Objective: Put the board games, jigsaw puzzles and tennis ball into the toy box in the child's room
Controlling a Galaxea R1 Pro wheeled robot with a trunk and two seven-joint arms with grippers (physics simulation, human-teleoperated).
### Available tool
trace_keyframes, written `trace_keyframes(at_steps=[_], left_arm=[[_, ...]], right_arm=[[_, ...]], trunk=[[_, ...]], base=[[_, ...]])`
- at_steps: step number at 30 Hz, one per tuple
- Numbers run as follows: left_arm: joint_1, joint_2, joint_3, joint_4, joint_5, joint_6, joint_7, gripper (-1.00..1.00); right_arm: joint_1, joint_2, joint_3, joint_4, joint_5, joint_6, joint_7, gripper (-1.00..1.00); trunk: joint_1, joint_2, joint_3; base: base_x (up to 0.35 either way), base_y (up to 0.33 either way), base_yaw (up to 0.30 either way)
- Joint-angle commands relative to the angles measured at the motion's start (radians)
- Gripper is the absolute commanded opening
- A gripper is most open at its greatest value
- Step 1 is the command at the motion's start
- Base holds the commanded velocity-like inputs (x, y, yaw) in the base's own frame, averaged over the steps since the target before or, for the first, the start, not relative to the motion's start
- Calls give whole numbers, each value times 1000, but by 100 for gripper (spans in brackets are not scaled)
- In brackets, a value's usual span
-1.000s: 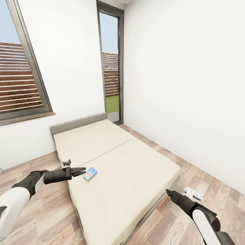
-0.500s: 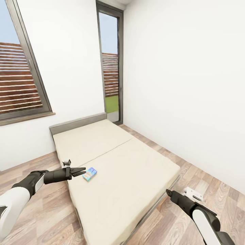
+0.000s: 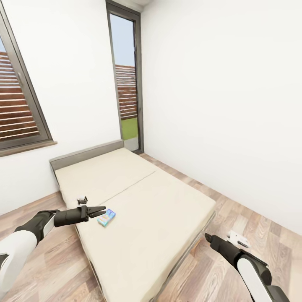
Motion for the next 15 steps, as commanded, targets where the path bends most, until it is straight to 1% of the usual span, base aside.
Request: trace_keyframes(at_steps=[1, 4, 7, 15], left_arm=[[-1, 0, 2, 0, -2, 11, -4, 100], [-1, 0, 2, 0, -2, 11, -4, 100], [-1, 0, 2, 0, -2, 11, -4, 100], [-1, 0, 2, 0, -2, 11, -4, 100]], right_arm=[[-1, -1, 2, -1, -10, 1, -10, 100], [-1, -1, 2, -1, -10, 1, -10, 100], [-1, -1, 2, -1, -10, 1, -10, 100], [-1, -1, 2, -1, -10, 1, -11, 100]], trunk=[[1, -2, -2], [1, -2, -2], [1, -2, -2], [1, -2, -2]], base=[[0, 21, -270], [24, 52, -273], [57, 130, -275], [78, 217, -274]])
